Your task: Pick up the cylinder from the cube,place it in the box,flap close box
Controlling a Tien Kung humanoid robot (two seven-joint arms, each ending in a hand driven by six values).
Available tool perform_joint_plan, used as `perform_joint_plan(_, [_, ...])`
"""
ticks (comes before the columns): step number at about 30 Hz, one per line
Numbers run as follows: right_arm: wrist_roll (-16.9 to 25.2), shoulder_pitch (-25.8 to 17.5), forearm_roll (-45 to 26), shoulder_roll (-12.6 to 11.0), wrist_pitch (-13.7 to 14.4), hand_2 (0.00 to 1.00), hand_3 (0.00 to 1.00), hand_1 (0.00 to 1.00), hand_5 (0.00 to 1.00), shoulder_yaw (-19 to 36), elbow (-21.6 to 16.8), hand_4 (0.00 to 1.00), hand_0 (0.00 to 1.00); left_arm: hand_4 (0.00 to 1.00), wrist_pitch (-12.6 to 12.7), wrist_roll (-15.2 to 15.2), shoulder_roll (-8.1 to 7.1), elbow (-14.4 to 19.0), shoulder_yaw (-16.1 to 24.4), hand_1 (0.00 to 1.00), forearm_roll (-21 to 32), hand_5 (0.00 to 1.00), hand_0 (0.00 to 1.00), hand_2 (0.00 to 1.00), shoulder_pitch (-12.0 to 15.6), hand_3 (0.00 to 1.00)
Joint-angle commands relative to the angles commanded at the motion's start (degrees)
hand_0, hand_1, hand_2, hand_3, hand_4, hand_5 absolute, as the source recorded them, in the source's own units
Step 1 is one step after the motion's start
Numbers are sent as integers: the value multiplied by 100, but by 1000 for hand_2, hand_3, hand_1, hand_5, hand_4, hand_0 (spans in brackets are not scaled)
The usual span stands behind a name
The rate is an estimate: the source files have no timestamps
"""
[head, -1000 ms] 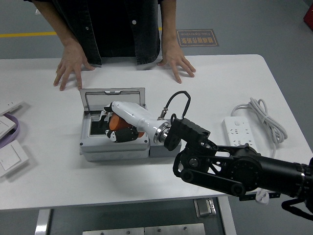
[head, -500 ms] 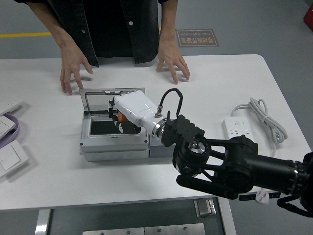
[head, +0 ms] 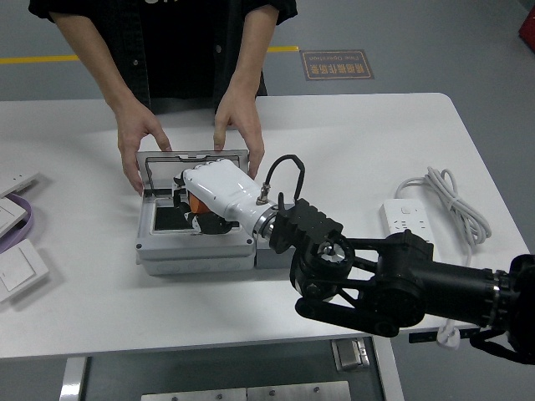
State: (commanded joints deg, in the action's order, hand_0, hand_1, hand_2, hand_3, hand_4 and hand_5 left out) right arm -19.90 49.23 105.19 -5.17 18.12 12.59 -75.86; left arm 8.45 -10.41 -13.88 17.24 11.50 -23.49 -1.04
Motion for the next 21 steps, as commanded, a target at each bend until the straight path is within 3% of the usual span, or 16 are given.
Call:
perform_joint_plan(1, [-1, 4, -22, 9, -14, 574, 518, 591, 2, -13, 24, 353, 678, 700, 1, 1, -3, -1, -4, 576, 2, 304, 596, 566, -1, 632])
perform_joint_plan(6, [-167, 27, -13, 59, -138, 574, 518, 591, 2, -77, 120, 353, 678, 700, 4, 3, -22, 2, 7, 576, -16, 304, 596, 566, -16, 632])
perform_joint_plan(7, [-194, 31, 0, 66, -152, 648, 645, 659, 80, -87, 130, 397, 714, 700, 4, 2, -24, 2, 11, 576, -20, 304, 595, 565, -18, 632])
perform_joint_plan(12, [-255, 40, 48, 95, -163, 648, 645, 659, 80, -128, 152, 397, 714, 700, 4, -6, -15, 10, 36, 576, -58, 304, 595, 565, -24, 632])
perform_joint_plan(13, [-254, 41, 39, 97, -163, 770, 751, 780, 224, -137, 156, 586, 859, 701, 4, -8, -14, 9, 37, 576, -60, 306, 595, 565, -25, 633])
perform_joint_plan(18, [-272, 45, 22, 96, -223, 770, 751, 780, 224, -161, 158, 586, 859, 701, 13, -14, -23, 13, 44, 576, -91, 306, 595, 565, -31, 633])
perform_joint_plan(19, [-285, 45, 27, 96, -247, 792, 842, 831, 289, -164, 156, 773, 923, 703, 14, -17, -24, 15, 40, 576, -102, 307, 595, 565, -31, 632])
perform_joint_plan(21, [-304, 43, 38, 94, -281, 792, 842, 831, 289, -164, 149, 773, 923, 703, 16, -22, -23, 18, 30, 576, -110, 307, 595, 565, -29, 632])
